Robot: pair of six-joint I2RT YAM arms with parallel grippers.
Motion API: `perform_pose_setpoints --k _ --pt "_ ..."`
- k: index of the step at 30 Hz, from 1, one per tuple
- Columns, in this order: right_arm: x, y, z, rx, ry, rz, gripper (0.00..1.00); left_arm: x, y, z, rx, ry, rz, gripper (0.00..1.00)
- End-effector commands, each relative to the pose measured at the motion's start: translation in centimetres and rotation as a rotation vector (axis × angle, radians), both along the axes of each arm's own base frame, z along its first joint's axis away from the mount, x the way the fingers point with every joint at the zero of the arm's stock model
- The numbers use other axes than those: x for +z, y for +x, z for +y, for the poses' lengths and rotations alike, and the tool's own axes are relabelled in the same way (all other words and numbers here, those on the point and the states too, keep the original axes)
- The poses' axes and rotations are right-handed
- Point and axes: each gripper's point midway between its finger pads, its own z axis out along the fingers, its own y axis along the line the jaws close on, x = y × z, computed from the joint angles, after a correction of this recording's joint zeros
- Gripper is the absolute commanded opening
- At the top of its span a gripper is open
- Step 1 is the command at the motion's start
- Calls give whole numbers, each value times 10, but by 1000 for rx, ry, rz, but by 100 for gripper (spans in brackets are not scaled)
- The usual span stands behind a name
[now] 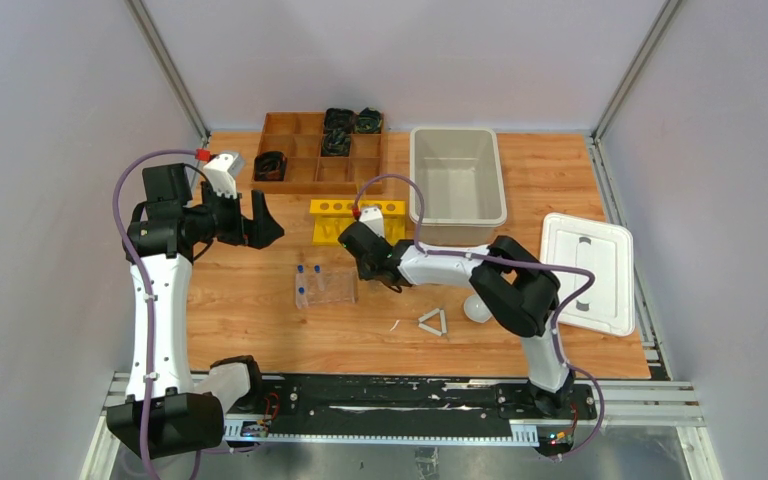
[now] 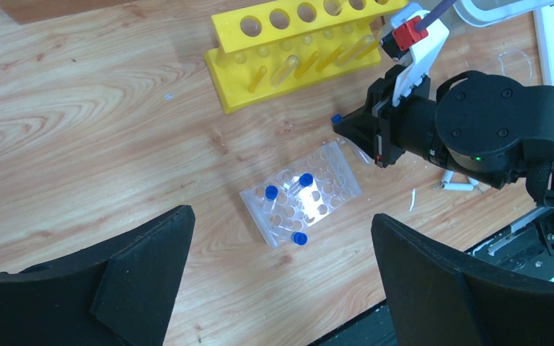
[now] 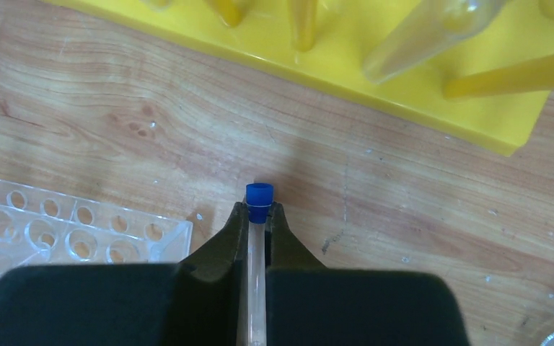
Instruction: Organize the chemistry lab equipment
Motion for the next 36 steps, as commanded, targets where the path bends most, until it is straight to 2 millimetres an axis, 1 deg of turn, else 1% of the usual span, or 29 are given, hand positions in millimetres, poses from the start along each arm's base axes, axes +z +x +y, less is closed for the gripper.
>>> perform_pose_setpoints --k 1,3,5,8,11,13,16,19,22,23,26,27,28,33,36 --pt "43 8 -2 -46 79 -31 0 17 -2 -4 -24 -5 -61 99" --pt "68 7 -2 -54 133 -58 0 18 -4 -7 -39 -18 -66 99" --pt "99 5 0 -54 215 -90 0 19 -6 -12 -63 -40 -70 97" --pt "161 1 9 -40 390 -183 0 19 -14 -25 -128 -90 -74 92" --pt "215 -6 22 -18 544 -285 0 19 -24 -39 -200 -147 -80 89" --pt "243 -12 33 14 625 -328 0 23 -33 -49 -250 -190 -89 88" --pt "274 -21 52 57 718 -332 0 30 -46 -61 -315 -234 -115 88" --pt "298 -33 68 87 809 -353 0 34 -54 -67 -344 -261 -124 86" --pt "314 -46 83 124 845 -387 0 36 -57 -71 -362 -299 -109 81" --pt "318 -49 89 134 855 -391 0 36 -58 -72 -368 -312 -104 77" --pt "325 -56 100 156 880 -394 0 33 -57 -73 -375 -324 -89 59" --pt "326 -58 102 159 887 -396 0 33 -57 -74 -378 -327 -87 55" --pt "328 -58 104 162 894 -399 0 32 -57 -74 -380 -330 -86 54" --pt "336 -64 107 176 917 -413 0 25 -55 -72 -369 -315 -75 52" --pt "338 -67 110 185 928 -410 0 22 -54 -72 -368 -320 -61 49"
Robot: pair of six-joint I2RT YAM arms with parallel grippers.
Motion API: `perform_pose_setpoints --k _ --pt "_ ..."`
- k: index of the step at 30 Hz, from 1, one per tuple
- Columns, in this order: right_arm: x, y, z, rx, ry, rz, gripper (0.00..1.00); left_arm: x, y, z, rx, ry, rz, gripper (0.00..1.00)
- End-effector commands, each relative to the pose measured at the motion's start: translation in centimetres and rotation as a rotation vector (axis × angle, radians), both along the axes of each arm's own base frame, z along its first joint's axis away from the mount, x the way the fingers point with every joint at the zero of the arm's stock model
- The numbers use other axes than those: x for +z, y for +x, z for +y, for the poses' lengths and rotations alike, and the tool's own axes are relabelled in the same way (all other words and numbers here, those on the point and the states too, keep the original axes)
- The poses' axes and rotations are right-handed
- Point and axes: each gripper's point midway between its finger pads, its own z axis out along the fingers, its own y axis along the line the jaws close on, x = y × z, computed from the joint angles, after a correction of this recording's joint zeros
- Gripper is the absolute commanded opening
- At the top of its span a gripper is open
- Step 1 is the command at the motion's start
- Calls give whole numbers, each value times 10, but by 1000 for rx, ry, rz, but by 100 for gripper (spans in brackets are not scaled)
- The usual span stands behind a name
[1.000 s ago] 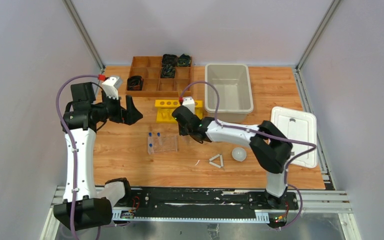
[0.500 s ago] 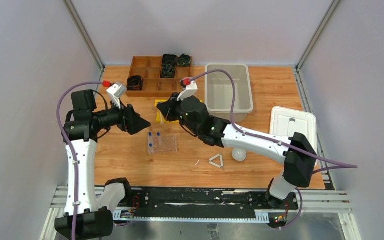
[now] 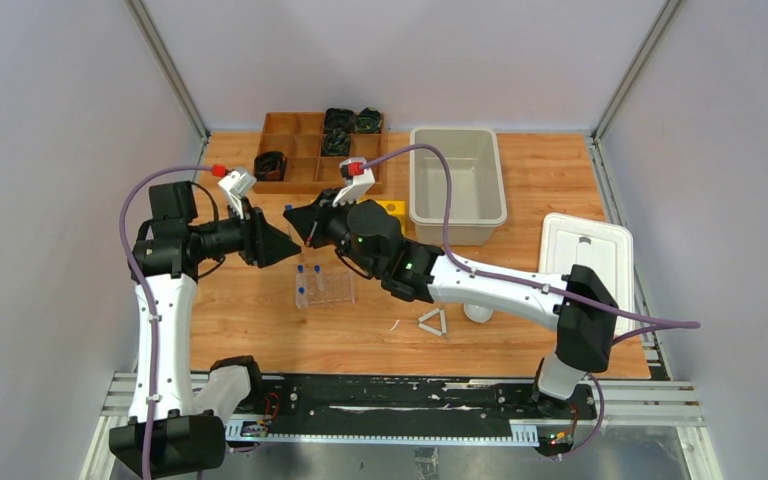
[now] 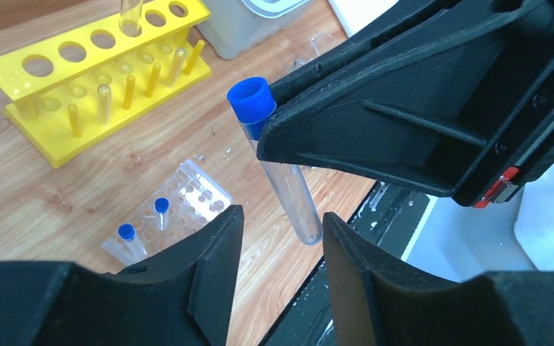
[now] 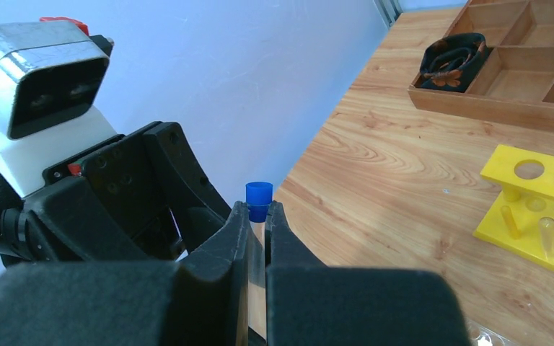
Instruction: Organize the chemistry lab equipment
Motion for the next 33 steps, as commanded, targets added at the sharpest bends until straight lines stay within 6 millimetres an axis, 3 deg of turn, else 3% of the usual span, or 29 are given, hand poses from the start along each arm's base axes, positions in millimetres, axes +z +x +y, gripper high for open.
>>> perform_pose_setpoints --k 1,8,12,15,18,21,33 --pt "28 -8 9 20 77 -41 0 -2 1 -2 -21 -13 6 48" --pt "26 -17 21 75 85 -44 3 -5 4 -1 -15 -10 19 24" --pt "19 -16 19 79 44 -18 25 -7 5 1 -11 11 1 9" --pt "3 -8 13 79 -79 37 43 -8 7 5 -1 53 -37 1" --pt "-18 2 6 111 -236 119 49 -8 8 8 -4 89 -83 0" --pt "-31 1 -4 134 -301 136 50 -9 5 8 -17 114 -128 0" --pt "-4 -9 6 276 -281 94 40 -6 0 9 -21 148 -187 0"
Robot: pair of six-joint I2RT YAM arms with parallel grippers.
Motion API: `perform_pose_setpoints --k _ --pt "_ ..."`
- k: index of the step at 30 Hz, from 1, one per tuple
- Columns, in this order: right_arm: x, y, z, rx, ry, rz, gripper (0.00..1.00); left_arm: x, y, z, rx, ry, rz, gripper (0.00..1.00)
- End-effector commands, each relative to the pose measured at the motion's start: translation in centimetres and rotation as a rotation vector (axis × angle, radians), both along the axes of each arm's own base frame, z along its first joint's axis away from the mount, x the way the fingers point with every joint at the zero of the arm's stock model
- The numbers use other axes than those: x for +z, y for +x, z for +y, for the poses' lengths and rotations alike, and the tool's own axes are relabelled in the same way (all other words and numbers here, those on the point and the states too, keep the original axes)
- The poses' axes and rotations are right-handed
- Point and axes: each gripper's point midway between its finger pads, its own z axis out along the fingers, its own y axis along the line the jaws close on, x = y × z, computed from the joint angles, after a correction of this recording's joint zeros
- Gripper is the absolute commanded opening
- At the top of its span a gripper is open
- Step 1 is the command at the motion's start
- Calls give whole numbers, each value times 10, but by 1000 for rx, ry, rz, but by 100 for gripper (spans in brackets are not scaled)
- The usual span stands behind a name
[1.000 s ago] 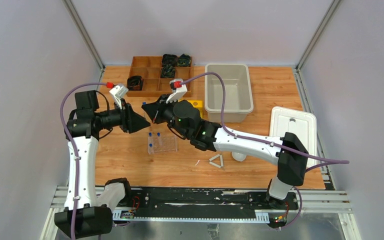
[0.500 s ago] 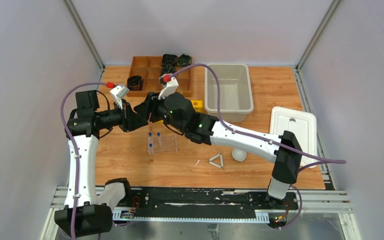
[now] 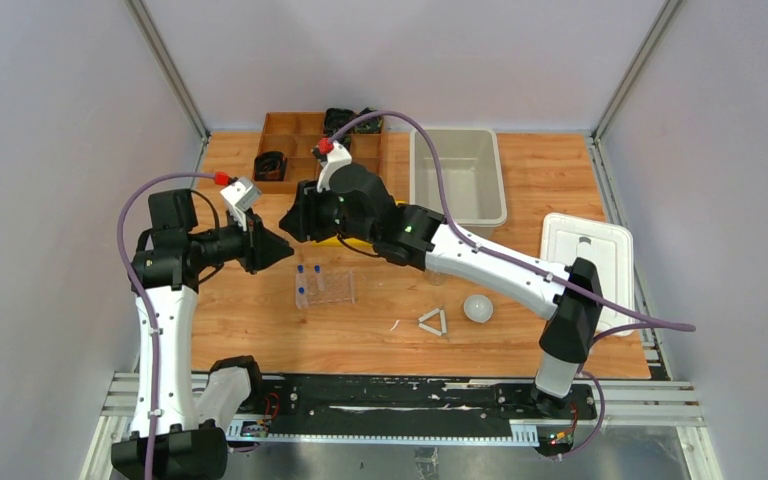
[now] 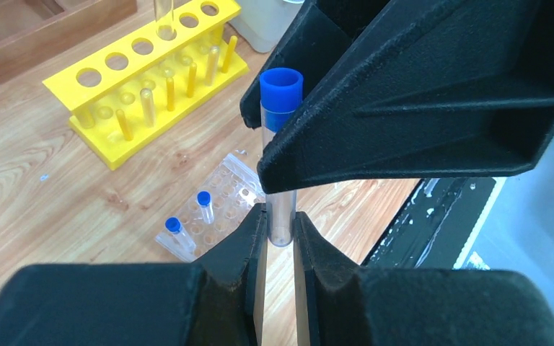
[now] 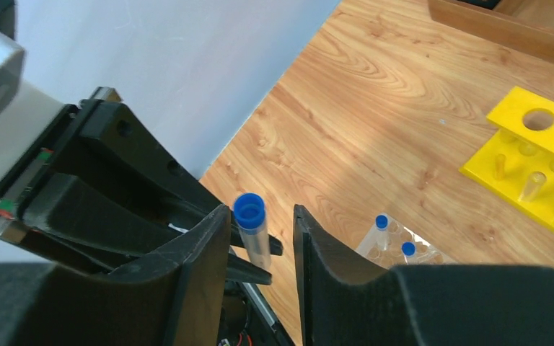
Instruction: Organize the chemistry lab equipment
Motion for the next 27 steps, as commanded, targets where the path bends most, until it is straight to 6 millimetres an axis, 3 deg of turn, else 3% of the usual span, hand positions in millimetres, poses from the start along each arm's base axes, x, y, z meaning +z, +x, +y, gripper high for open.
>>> perform_pose_setpoints --k 1,7,11,12,13,16,17,20,24,27 --pt "11 -4 4 82 -12 -9 38 6 1 0 -10 25 -58 0" --pt "12 -5 6 122 -15 3 25 6 1 1 -10 31 -62 0" --pt "10 -5 6 144 -23 21 2 5 3 3 3 40 -60 0" --pt "9 -4 5 145 -26 23 0 5 4 4 9 45 -55 3" --pt "7 -4 3 141 -34 23 0 4 5 5 18 49 -49 15" --pt "2 2 -9 108 -71 -14 0 1 10 10 54 63 -21 72" --pt "0 4 -16 94 -90 -35 0 0 13 12 70 68 -10 87" --pt "-10 11 -36 44 -149 -111 0 -2 20 20 119 95 12 99" --pt "-40 20 -63 -35 -220 -185 0 -7 33 33 207 127 69 100" --pt "-66 19 -72 -38 -248 -222 0 -11 42 41 275 133 128 100"
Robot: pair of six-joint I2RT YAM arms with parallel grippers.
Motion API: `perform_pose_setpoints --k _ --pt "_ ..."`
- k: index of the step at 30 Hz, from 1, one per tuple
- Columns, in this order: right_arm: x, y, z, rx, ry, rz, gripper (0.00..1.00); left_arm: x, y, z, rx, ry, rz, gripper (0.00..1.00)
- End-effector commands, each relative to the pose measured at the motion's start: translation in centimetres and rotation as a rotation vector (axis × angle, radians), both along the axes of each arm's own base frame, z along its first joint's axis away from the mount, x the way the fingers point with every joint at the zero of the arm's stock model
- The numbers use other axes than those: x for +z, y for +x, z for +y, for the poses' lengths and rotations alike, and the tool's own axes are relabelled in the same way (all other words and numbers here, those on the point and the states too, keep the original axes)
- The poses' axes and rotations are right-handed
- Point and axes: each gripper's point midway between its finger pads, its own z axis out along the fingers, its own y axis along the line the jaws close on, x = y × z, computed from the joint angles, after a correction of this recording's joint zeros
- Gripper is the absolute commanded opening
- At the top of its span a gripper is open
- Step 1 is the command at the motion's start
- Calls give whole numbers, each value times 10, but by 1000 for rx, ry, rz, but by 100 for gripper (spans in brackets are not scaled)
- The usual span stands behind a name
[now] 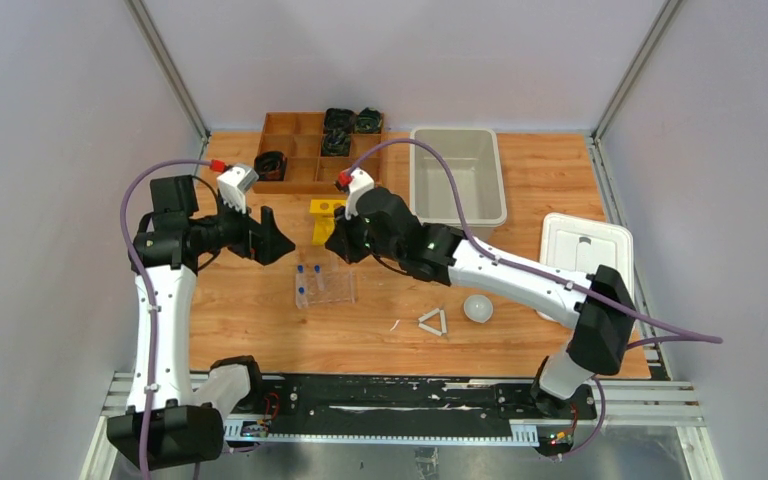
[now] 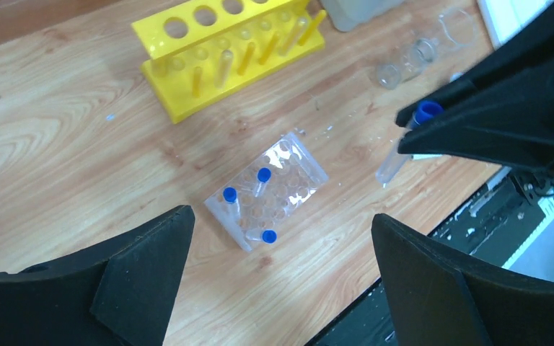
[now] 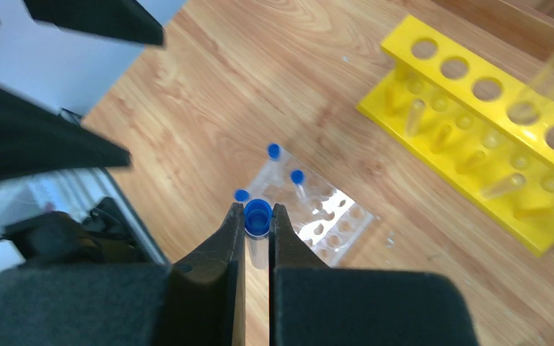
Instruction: Organize the chemistry lab equipment
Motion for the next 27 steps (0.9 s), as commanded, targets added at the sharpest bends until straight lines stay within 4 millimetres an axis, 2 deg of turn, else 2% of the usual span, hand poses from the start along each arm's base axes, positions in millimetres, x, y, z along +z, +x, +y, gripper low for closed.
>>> perform_pose_setpoints --k 1,4,12,18,27 --pt "-10 17 -18 -54 -1 -152 0 2 18 17 130 30 50 100" --pt "-34 17 -17 -38 -10 -174 0 -2 23 22 171 38 83 100" --pt "-79 10 9 26 -76 -254 0 -5 25 29 204 64 90 100" --pt "-106 10 22 34 -95 -240 0 -6 25 30 201 72 85 100" --pt "-134 5 23 39 -106 -252 0 -7 23 28 187 72 80 100"
